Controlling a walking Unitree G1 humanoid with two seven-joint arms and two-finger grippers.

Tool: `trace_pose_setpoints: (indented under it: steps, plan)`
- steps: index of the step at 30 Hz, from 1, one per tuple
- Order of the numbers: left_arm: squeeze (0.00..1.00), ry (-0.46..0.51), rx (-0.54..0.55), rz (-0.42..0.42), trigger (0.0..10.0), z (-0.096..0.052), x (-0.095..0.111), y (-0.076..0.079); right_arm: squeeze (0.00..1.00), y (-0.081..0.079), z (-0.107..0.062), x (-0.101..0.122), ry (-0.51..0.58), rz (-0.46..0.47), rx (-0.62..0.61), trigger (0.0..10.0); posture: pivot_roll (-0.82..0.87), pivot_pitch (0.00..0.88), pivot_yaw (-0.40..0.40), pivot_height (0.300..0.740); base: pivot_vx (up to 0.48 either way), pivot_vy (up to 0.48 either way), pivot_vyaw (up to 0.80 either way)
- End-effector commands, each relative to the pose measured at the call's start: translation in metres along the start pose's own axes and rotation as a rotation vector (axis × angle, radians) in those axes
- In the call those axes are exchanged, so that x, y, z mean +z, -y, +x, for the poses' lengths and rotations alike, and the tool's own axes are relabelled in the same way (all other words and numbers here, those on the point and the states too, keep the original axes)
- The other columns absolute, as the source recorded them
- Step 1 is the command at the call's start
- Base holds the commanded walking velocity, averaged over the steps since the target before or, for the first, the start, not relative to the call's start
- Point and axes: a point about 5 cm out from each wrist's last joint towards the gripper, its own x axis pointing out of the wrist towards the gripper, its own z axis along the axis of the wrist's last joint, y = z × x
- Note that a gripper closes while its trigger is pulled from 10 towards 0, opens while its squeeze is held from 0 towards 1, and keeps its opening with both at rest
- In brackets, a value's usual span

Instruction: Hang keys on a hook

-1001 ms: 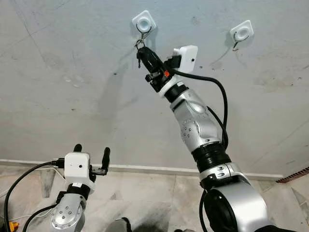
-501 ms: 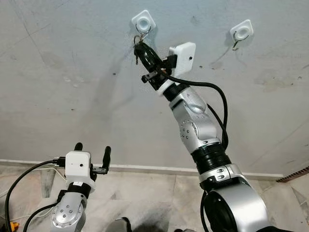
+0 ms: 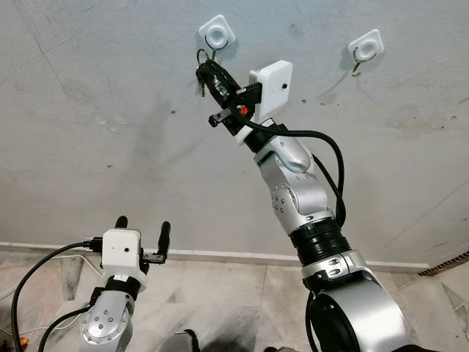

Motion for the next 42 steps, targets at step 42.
trace_pose_setpoints:
  steps: [42]
  plan:
    - [0.0, -0.011, 0.014, 0.007, 10.0, -0.001, -0.003, -0.002, 0.0, -0.002, -0.008, -0.016, -0.042, 0.195, 0.013, 10.0, 0.23, 0.171, -0.018, 0.74, 0.0, 0.0, 0.0]
